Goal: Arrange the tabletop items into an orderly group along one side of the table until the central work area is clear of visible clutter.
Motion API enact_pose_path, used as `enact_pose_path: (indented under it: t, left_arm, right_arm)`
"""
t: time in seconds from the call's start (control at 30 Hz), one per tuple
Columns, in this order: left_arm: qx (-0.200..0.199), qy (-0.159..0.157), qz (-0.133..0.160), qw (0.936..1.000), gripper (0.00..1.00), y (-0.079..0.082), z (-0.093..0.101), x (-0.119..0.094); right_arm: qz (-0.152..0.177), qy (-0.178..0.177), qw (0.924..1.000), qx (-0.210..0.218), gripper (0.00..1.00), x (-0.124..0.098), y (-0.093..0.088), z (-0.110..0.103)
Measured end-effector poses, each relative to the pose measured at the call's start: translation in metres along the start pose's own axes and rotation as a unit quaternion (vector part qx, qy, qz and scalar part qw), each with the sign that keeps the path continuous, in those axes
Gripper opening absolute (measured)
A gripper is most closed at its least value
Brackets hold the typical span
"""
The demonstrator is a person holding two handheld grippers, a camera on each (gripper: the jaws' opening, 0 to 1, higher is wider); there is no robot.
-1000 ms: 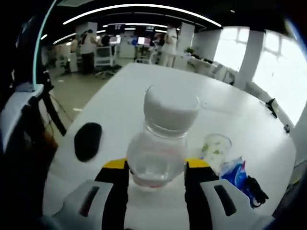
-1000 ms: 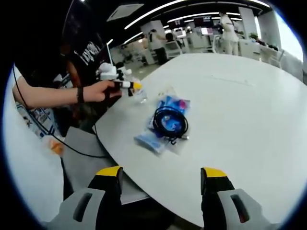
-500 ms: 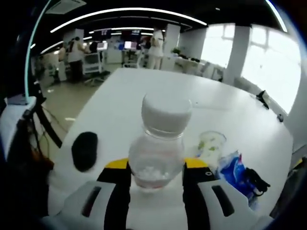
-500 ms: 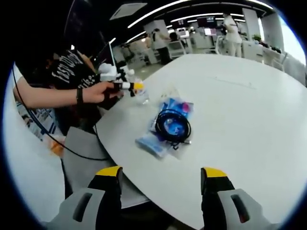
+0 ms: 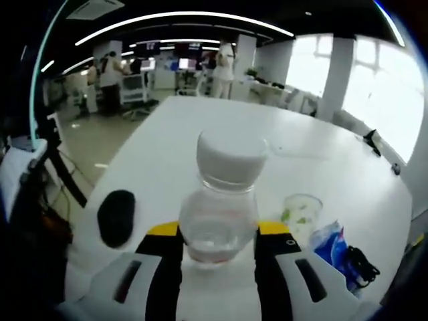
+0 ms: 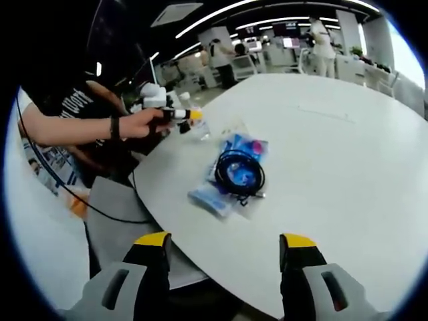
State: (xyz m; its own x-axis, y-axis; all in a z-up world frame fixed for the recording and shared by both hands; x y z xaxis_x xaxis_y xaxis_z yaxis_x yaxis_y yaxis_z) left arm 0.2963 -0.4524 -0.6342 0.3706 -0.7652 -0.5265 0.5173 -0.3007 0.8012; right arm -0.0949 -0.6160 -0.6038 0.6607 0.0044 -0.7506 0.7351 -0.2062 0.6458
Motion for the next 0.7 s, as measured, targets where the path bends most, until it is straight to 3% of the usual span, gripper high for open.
enact_pose_path:
  t: [0.47,0.7]
  left_arm:
    - [-0.02,-0.02,-0.007,0.9996,0.45,0.0,-0.003,-0.002]
    - [-0.018,-0.023,-0.006,0.9995,0.47,-0.005,-0.003,-0.016]
  right_arm:
    - [0.0,-0.004,0.9999,0.01,0.66,-0.001,-0.004,0.001]
    - [0.004,0.0,0.9999,0.012,0.66,0.003,-0.003,-0.002]
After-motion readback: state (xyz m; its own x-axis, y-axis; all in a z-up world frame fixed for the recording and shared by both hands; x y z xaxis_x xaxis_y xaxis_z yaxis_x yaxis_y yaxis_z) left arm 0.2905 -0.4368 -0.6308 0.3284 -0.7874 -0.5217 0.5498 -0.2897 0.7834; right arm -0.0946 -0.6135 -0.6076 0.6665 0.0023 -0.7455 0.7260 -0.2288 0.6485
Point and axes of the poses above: the point that each gripper's makers call its tool centre point, and the gripper's own axes: x roughly forward along the fingers, z roughly to its right, y roughly out of its top, the point moved 4 cm from there along -x, roughly backward along the fingers, and after that the axes turned 15 degrees about -y, right-handed, at the moved point
